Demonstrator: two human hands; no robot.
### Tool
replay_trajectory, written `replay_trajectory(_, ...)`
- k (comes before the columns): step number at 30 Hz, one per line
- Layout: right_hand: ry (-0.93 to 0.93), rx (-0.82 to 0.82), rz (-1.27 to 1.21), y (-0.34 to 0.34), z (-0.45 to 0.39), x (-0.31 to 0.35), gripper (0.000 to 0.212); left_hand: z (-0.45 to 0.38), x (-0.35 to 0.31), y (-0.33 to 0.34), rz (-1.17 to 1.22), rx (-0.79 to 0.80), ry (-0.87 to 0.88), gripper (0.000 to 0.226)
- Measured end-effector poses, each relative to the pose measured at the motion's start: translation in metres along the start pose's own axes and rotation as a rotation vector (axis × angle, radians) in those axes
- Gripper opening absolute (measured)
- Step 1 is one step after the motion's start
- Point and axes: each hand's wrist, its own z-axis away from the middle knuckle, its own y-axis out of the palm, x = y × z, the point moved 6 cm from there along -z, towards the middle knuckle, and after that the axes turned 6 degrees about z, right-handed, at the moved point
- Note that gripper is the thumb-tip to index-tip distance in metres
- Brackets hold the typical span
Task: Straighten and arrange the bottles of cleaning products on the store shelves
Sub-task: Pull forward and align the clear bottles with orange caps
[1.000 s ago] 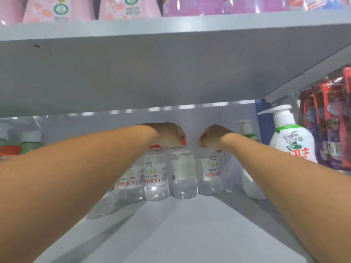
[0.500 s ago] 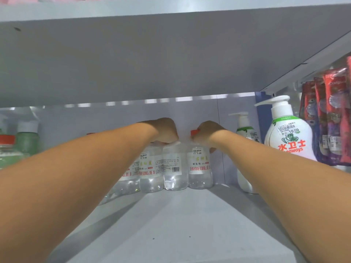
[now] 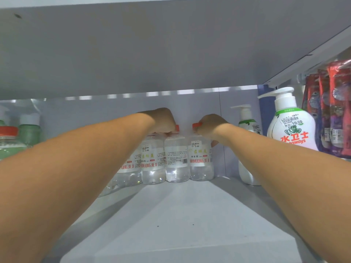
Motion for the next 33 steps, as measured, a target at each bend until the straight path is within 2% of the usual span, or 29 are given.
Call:
replay_trajectory(5,-0.015,0.000,-0.004,0.000,0.005,0.002,0.028,-0.001,-0.002,-0.001,0.048,0.010,0.030,0.015)
replay_trajectory(9,-0.023,-0.002,-0.050,0.000,0.007,0.003,0.027,0.004,-0.004,0.002,-0.077,-0.030,0.075,0.021)
replay_trajectory(12,-0.024,-0.007,-0.049,0.000,0.009,0.003,0.029,0.003,-0.005,0.006,-0.121,0.010,0.080,0.023)
replay_trajectory(15,-0.033,-0.027,-0.033,0.000,0.012,0.004,0.032,0.000,-0.005,0.004,-0.087,-0.006,0.052,0.016)
replay_trajectory(17,-0.023,-0.031,-0.020,0.000,0.011,0.005,0.033,-0.001,-0.004,0.004,-0.014,-0.015,0.035,0.023)
replay_trajectory(19,-0.001,0.000,-0.005,0.002,0.011,0.004,0.036,0.000,-0.005,0.005,0.026,-0.016,0.014,0.025)
replay_trajectory(22,0.097,0.130,-0.070,0.011,0.011,-0.006,0.047,0.004,-0.003,0.004,0.002,0.001,-0.031,0.018)
replay_trajectory(25,0.137,0.230,-0.112,0.019,0.013,-0.011,0.047,0.004,0.001,0.007,0.092,0.049,-0.043,0.016)
replay_trajectory(33,0.135,0.207,-0.120,0.020,0.015,-0.006,0.052,0.002,-0.007,0.006,-0.011,-0.017,-0.062,0.029)
